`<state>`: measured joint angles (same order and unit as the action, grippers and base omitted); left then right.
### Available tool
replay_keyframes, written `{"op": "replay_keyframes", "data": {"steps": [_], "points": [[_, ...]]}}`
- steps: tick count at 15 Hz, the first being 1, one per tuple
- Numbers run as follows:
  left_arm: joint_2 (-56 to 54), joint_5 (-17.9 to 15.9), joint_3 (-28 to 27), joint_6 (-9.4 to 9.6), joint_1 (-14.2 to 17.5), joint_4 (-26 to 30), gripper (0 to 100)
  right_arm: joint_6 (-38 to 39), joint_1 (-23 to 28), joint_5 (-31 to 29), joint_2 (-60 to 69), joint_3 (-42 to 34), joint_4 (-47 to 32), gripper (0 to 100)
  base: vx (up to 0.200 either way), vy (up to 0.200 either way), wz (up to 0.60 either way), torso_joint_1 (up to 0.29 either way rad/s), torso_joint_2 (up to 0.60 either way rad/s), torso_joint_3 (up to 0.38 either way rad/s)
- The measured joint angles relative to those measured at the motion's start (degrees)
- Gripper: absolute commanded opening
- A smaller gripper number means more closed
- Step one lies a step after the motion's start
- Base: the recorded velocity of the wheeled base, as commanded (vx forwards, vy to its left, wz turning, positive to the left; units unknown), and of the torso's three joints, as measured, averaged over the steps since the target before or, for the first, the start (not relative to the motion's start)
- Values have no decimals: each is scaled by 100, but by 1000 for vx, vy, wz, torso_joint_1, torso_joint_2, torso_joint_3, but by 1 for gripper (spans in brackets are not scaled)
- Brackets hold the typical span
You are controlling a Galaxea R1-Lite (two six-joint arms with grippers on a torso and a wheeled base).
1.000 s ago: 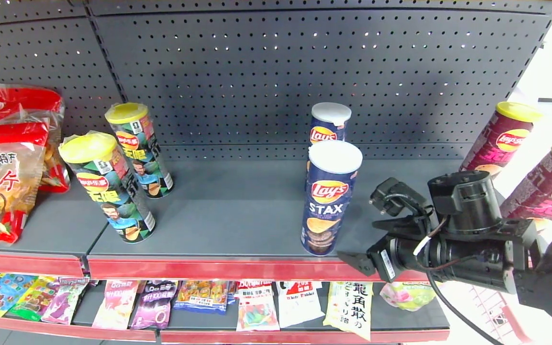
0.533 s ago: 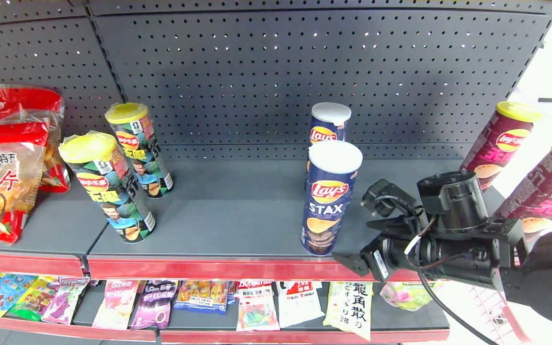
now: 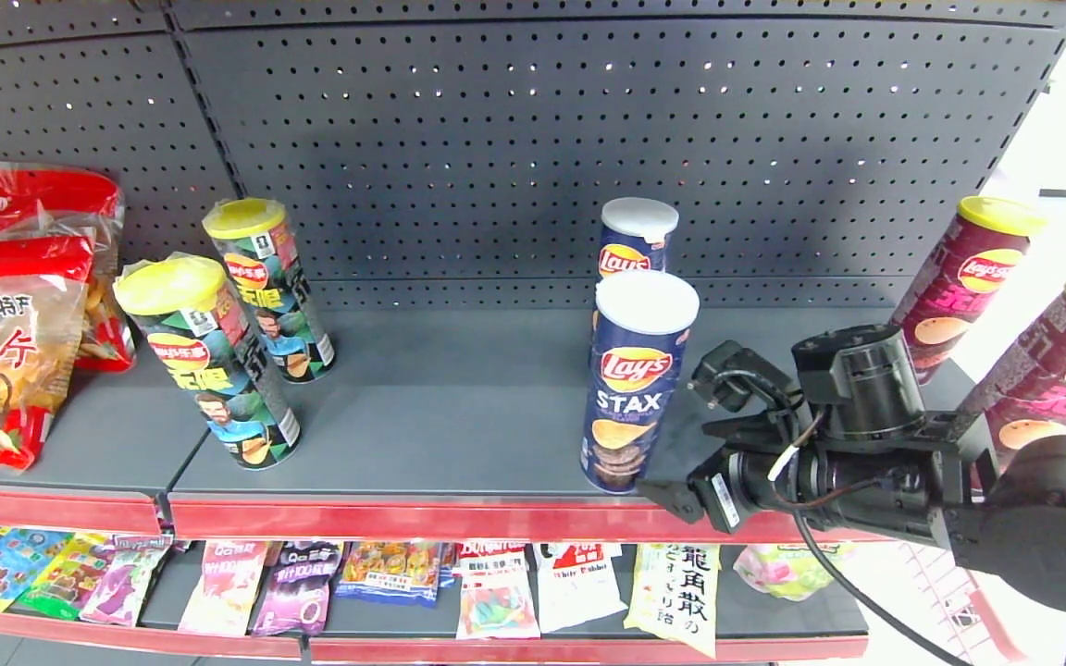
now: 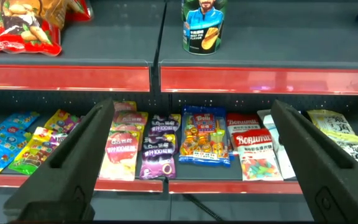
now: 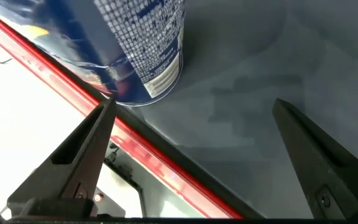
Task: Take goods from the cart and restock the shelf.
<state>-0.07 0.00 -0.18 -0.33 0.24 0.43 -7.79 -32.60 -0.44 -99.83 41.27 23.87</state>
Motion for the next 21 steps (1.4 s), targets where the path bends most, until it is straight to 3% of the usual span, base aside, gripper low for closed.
{"op": "replay_keyframes", "data": {"steps": [21], "points": [[0, 0, 0, 0, 0, 1, 100, 7, 492, -139, -163, 300, -45, 100, 0, 0, 0, 0, 0, 0]]}}
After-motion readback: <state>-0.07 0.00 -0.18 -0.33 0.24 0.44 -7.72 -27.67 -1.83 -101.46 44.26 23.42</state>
